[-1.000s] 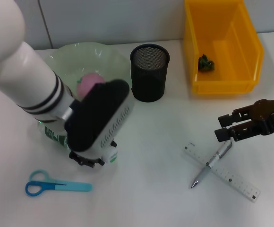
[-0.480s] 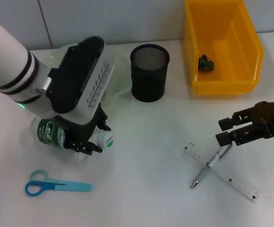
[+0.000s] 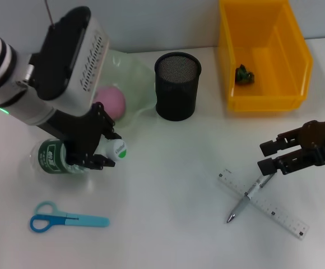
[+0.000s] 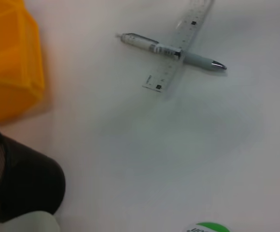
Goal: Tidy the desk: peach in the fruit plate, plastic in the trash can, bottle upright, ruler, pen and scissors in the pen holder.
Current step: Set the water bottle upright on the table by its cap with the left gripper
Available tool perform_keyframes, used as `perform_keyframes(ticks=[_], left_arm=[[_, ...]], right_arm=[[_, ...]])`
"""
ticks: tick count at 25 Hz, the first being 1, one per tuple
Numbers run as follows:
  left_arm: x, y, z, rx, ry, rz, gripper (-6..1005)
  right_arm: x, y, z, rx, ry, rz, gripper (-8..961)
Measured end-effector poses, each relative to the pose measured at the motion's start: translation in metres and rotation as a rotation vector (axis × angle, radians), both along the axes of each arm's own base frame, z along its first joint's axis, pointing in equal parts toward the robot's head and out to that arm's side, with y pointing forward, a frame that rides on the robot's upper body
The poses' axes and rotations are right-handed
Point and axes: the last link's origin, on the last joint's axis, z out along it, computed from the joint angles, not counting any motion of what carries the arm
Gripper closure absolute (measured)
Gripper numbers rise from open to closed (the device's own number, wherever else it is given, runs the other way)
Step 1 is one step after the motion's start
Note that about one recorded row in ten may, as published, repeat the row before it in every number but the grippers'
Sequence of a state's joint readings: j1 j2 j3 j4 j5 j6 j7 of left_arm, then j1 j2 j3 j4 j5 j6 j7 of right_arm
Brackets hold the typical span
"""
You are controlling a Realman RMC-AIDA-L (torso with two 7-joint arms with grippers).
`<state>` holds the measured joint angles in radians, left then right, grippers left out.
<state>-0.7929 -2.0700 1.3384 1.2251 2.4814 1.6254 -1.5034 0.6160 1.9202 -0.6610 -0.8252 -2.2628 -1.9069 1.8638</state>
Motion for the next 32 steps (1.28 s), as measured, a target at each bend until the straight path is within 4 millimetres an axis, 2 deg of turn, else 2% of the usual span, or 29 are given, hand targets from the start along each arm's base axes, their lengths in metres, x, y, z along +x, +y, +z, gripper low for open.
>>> perform_keyframes(ticks=[1,3,17,32], left_arm=[[0.0,0.0,0.0,0.0,0.0,0.0,558],[-0.003,0.002,0.013,0.024,-0.029,0.056,558],[-0.007,0.011,0.049,0.122,-0.132,0.149,558],[-0.011,0.006,0.081,0.199,-0.162,0.225,558]], right_arm=[[0.0,0.0,0.0,-0.002,0.001,0.0,233],[0.0,-0.001,0.0,-0.007,0.006,-0.001,233],[-0.003,-0.003,0.0,-0.029,0.027,-0.01,232],[-0.006,-0.003,0.0,-0.041,0.033,-0.016,232]])
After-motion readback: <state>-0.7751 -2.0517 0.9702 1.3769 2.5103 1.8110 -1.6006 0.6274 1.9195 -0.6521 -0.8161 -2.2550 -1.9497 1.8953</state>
